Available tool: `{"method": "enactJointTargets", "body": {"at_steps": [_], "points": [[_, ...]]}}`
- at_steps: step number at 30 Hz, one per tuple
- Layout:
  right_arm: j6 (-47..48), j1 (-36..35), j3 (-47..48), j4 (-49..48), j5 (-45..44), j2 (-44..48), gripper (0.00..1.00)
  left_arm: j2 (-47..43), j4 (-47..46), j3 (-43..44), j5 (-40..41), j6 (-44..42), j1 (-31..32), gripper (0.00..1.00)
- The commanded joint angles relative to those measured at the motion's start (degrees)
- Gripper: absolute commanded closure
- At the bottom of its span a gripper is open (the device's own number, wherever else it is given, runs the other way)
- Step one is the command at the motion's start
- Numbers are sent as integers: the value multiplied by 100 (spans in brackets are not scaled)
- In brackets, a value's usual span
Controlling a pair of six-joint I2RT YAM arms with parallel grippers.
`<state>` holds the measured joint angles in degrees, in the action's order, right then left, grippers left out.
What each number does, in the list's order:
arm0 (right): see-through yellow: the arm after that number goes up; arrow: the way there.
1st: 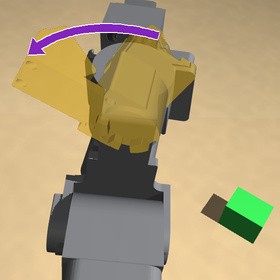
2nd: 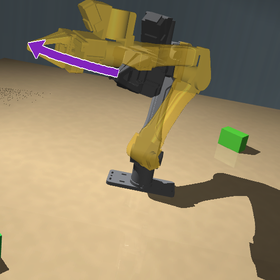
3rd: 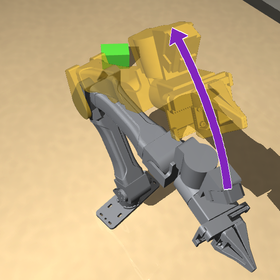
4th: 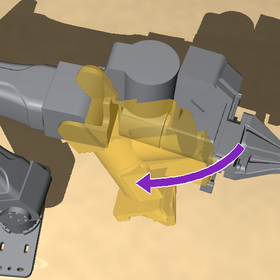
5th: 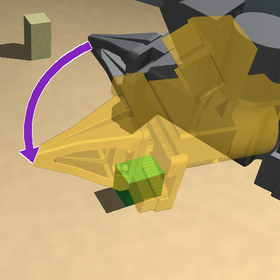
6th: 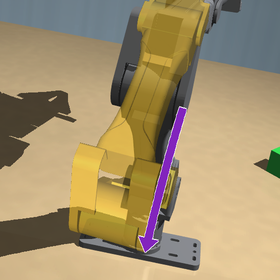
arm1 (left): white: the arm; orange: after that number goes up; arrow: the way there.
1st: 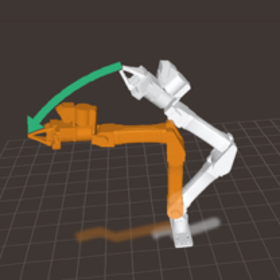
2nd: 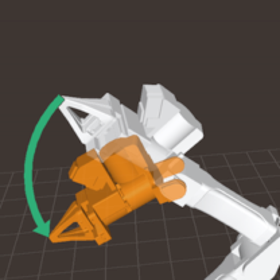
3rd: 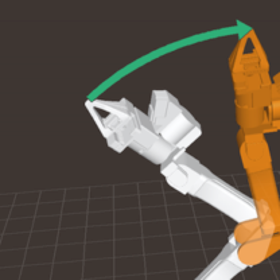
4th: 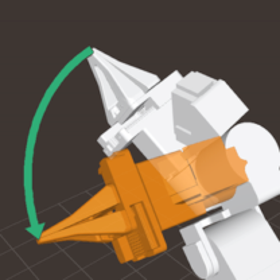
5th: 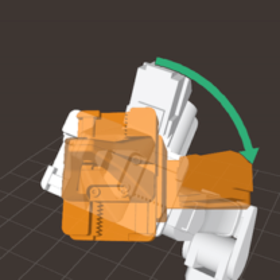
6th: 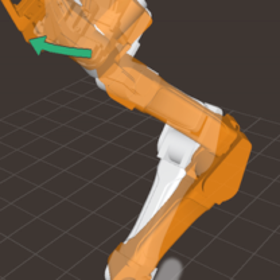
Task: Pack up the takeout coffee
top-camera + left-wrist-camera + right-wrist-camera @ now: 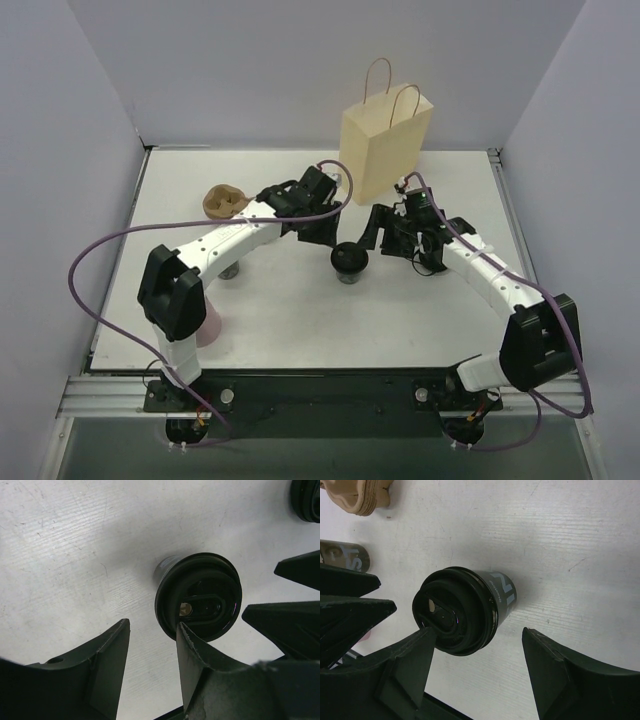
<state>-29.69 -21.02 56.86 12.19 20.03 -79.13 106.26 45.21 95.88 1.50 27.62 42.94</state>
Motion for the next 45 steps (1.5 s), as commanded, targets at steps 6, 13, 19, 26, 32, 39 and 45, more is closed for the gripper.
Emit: {"method": "enactJointTargets", "body": {"at_steps": [6, 13, 19, 26, 32, 39, 45], "points": [[455, 54, 335, 135, 159, -383, 31, -422, -1454, -948, -1037, 86, -172, 54], [535, 62, 343, 109, 317, -620, 43, -193, -1454, -913, -976, 95, -163, 57], [561, 71, 378, 65, 308, -752, 47, -167, -1252, -790, -634, 7, -163, 57], [614, 80, 484, 21, 457, -946, 50, -333, -953, -684, -194, -107, -181, 56], [614, 71, 379, -102, 572, -990, 52, -474, -1128, -886, -369, -107, -198, 56], [614, 36, 220, -252, 809, -1078, 54, -649, -1805, -1386, -1038, 42, -321, 56], [605, -104, 185, -313, 967, -1210, 56, -1256, -1770, -1642, -449, 42, -321, 50]]}}
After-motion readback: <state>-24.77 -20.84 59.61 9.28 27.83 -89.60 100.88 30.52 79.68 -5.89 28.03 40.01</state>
